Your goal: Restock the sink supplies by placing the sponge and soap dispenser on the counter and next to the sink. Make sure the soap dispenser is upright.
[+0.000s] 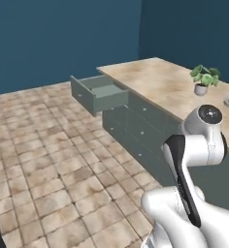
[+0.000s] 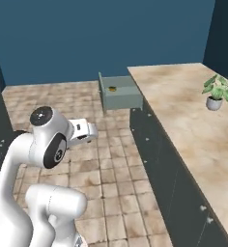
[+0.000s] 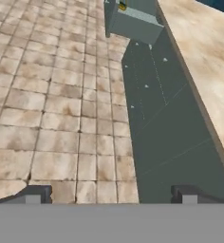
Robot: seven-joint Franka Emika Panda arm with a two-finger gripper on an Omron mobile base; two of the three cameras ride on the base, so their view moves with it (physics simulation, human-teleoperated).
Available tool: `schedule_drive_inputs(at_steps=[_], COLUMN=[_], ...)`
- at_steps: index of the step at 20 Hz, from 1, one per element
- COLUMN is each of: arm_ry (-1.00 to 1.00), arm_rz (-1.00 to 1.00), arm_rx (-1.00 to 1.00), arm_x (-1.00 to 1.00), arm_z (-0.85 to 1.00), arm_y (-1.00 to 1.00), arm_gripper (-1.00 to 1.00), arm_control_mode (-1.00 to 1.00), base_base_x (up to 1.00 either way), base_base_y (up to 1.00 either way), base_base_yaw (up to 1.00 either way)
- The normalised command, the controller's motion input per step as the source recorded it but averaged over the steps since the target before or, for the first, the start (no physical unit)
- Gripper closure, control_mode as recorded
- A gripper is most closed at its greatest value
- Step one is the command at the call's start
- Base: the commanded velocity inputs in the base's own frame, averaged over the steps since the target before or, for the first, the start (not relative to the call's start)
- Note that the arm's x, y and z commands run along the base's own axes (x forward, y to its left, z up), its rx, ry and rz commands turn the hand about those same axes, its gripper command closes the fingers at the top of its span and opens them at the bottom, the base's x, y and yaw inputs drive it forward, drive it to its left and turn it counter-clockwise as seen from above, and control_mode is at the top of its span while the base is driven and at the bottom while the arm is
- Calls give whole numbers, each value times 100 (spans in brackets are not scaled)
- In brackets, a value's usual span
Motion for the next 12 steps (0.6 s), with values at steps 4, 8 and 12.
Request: schedule_drive_inputs(at_steps=[4,8,12], arm_ry=[0,0,0], arm_rz=[0,0,0], arm_rx=[0,0,0], arm_x=[0,0,0], arm_z=[0,0,0], arm_y=[0,0,0], arm_gripper=[-100,-100,-100], arm_control_mode=[100,100,100], base_base_x=[85,85,77], base_base_y=[67,77,87], base_base_yaw=[-19,-21,-25])
